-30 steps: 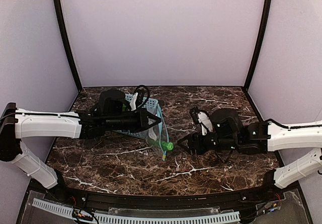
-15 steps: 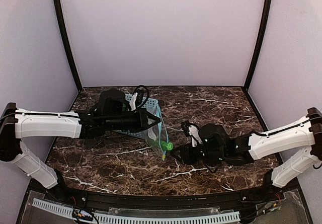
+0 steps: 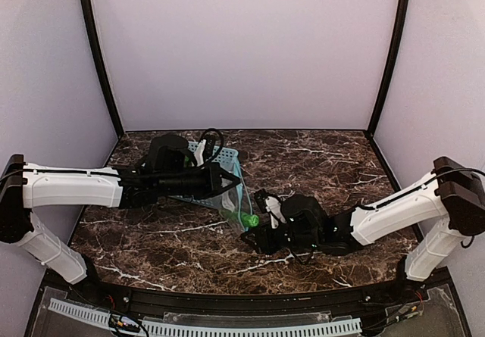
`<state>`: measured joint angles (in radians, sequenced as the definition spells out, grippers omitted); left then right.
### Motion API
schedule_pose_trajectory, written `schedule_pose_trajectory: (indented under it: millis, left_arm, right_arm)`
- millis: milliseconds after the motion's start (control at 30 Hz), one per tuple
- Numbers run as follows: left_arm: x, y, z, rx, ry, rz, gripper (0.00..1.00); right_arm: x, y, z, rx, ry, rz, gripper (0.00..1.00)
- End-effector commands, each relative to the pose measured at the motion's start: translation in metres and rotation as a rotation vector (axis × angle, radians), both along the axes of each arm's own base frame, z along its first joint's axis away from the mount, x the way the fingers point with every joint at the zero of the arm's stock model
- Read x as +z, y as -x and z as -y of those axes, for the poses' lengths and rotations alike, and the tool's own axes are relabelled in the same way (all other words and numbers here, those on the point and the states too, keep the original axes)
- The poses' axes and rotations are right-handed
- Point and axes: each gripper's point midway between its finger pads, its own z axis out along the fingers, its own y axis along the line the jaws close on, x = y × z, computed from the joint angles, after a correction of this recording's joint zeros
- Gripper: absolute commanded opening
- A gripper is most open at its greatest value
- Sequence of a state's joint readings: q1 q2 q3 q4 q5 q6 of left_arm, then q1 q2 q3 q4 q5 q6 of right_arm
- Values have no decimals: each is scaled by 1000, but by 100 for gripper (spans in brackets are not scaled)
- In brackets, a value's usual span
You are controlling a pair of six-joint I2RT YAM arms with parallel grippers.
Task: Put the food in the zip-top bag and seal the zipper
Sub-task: Adjust the zipper food storage bag at the center of the board.
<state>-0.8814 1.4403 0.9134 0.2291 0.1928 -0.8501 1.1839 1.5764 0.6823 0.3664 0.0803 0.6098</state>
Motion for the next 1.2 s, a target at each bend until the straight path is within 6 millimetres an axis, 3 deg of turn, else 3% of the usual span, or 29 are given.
schedule_pose_trajectory:
  millis: [0,233,400,533,700,733,833,1000,1167]
  left_arm:
    - [-8,0,-8,19,-29,-15,1]
    - [-6,-2,-11,26,-30,-10,1]
    - [-5,-3,-18,42,-43,-5,1]
    - [-3,-4,-26,57,-69,12,1]
    - [11,-5,-33,37,-182,52,1]
    - [6,-2,-35,12,-226,47,1]
    - [17,-1,-24,-53,-237,57,1]
    - [32,-1,-6,-107,-196,59,1]
    - [32,0,9,-150,-185,54,1]
  right_arm:
    - [14,5,-24,47,-63,24,48]
    - [1,-7,-28,-6,8,24,30]
    - [9,-10,-29,-9,23,47,15]
    - [13,-9,-17,-25,99,36,6]
    - [38,4,10,-3,211,-15,6]
    - [45,8,16,7,235,-28,6]
    - [65,19,32,27,308,-74,6]
    - [67,34,72,-15,495,-194,6]
    - [79,40,91,-72,511,-253,11]
